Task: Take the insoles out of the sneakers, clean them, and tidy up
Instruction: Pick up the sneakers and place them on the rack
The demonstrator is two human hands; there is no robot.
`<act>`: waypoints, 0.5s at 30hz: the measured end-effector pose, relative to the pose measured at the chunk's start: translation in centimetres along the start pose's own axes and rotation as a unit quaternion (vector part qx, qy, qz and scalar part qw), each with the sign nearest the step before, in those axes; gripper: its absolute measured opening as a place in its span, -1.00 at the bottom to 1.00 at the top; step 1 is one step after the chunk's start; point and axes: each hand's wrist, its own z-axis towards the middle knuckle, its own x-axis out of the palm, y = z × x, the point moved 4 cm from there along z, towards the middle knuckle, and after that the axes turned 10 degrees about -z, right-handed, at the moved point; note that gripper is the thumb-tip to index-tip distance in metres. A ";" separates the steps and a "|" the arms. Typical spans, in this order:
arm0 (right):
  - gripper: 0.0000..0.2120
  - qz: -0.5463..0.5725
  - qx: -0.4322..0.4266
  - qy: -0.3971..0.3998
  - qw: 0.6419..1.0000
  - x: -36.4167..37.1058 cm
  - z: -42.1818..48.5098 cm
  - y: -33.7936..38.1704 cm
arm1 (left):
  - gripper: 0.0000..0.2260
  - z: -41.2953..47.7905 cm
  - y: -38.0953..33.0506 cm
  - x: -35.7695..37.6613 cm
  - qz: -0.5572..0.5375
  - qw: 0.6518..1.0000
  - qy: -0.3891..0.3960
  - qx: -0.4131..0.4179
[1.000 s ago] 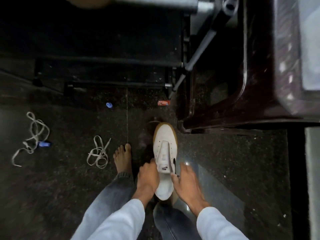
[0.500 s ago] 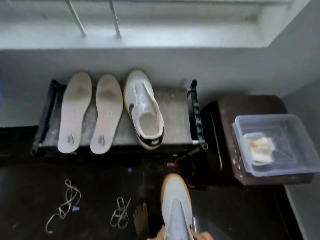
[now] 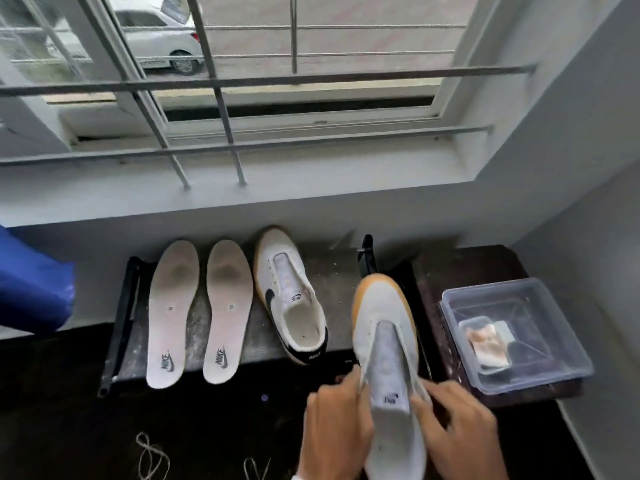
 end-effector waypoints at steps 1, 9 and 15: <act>-0.73 -0.018 0.008 0.035 0.999 0.5 1.9 0.5 | -0.79 1.7 -0.2 0.0 0.012 1.000 0.013 0.001; -0.91 -0.022 0.021 0.083 0.996 6.8 14.9 -0.9 | -0.83 16.4 -0.3 1.8 0.062 0.996 -0.063 -0.015; -0.84 -0.020 0.017 0.124 0.992 9.9 18.2 -2.9 | -0.83 19.9 0.8 4.1 0.082 0.993 -0.072 -0.046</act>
